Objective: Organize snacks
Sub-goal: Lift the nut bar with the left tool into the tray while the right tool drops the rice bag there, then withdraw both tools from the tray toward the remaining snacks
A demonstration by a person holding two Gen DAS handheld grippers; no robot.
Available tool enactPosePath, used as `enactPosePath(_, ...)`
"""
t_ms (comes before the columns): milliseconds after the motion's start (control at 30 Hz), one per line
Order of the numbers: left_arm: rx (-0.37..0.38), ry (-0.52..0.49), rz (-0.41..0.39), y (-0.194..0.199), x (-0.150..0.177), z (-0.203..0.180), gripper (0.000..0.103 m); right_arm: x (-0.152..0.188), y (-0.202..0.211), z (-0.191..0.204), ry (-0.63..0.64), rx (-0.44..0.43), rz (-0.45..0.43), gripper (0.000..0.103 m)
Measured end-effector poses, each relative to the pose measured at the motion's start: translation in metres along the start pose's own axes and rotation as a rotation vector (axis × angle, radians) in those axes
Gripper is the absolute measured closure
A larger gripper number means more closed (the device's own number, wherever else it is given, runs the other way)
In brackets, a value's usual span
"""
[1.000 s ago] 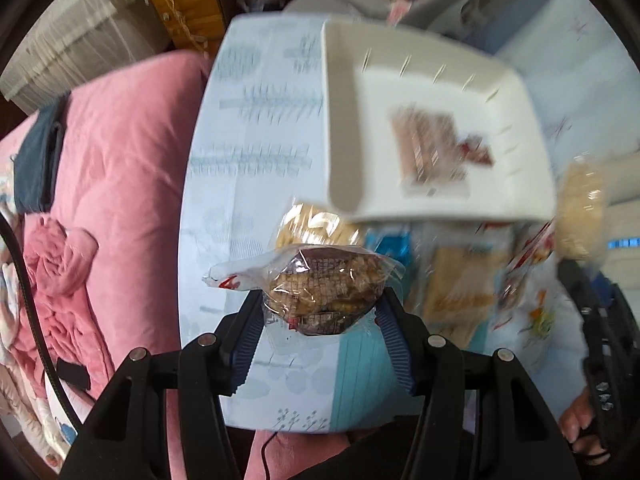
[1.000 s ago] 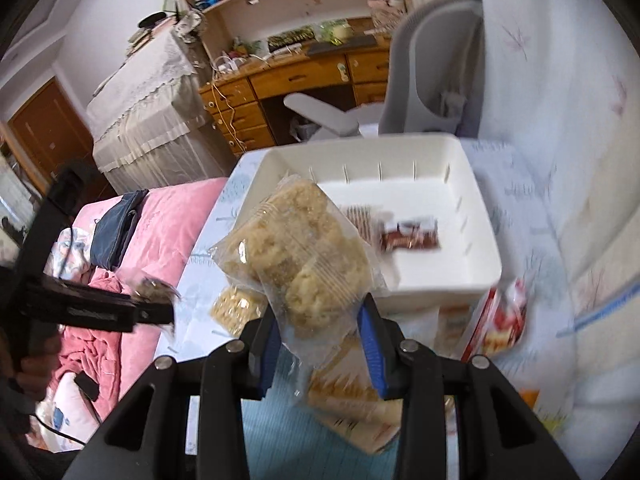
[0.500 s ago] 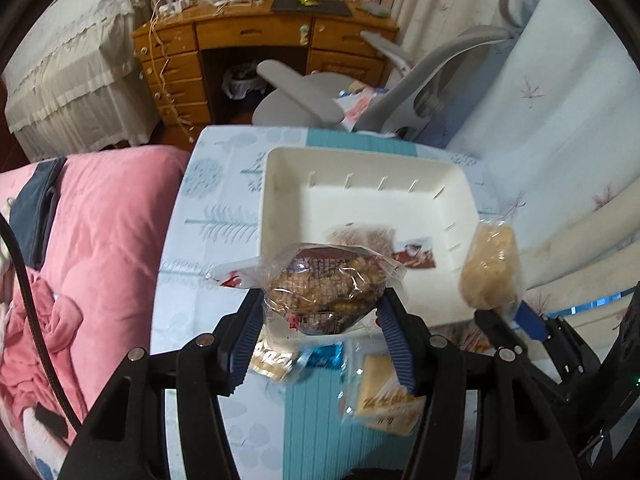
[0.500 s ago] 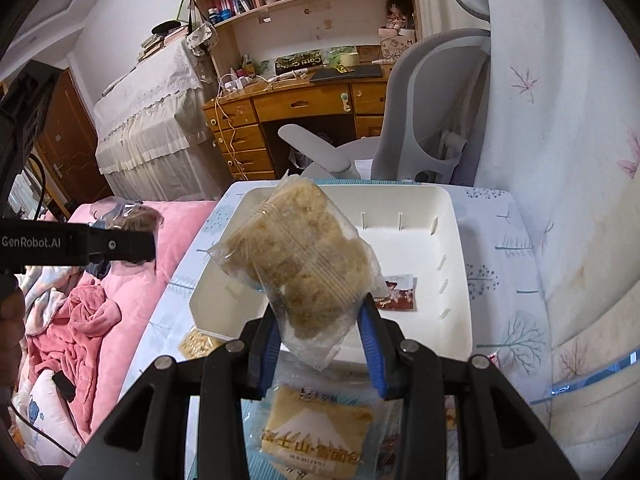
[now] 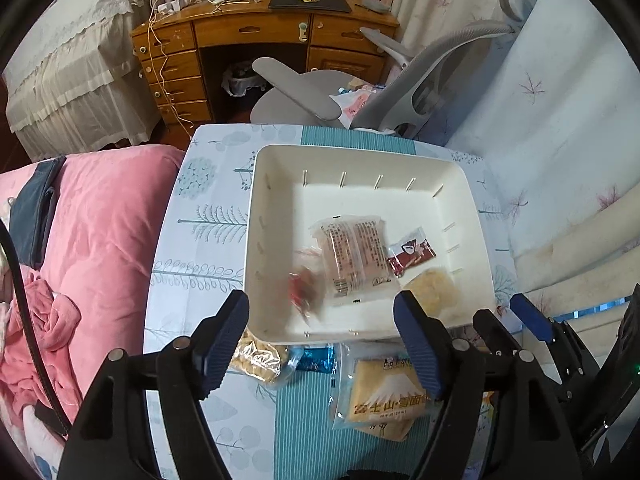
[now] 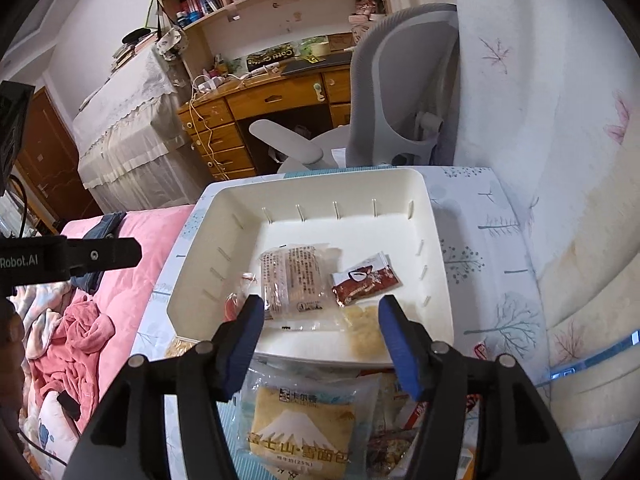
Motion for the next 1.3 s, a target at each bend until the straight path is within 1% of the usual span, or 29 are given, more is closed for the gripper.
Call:
enactPosePath(133, 0.015, -0.025, -0.007, 0.006, 0.007, 0.002, 0.029, 0.004, 0.006, 0.002, -0.017, 0.018, 0.0, 0.034)
enactPosePath(400, 0.092, -0.097, -0.028, 0.031, 0.031, 0.015, 0.029, 0.028, 0.027, 0.017, -0.077, 0.062, -0.007, 0.033)
enactPosePath(667, 0.149, -0.18, -0.037, 0.056, 0.059, 0.038, 0.025, 0.066, 0.052, 0.047, -0.151, 0.111, -0.017, 0.032)
enactPosePath(867, 0.205, -0.227, -0.043, 0.068, 0.081, 0.057, 0.021, 0.095, 0.067, 0.07, -0.216, 0.149, -0.021, 0.026)
enactPosePath(933, 0.214, -0.235, -0.034, 0.067, 0.087, 0.062, 0.019, 0.104, 0.07, 0.075, -0.235, 0.164, -0.019, 0.026)
enactPosePath(1167, 0.233, -0.277, 0.058, 0.055, 0.112, 0.071, 0.019, 0.134, 0.081, 0.087, -0.27, 0.228, 0.004, 0.026)
enactPosePath(1300, 0.233, -0.3, 0.076, 0.054, 0.121, 0.07, 0.019, 0.15, 0.085, 0.085, -0.262, 0.276, 0.014, 0.026)
Point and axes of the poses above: each gripper's, at about its wrist camera, not at the fingertips, and y roughly against the way its jaws point, z to its left, x to its underside, the point moved 2 cm from there along -y, roughly the way its jaws point, and after that the axes turned 2 degrees about x, right-handed, at the moved point
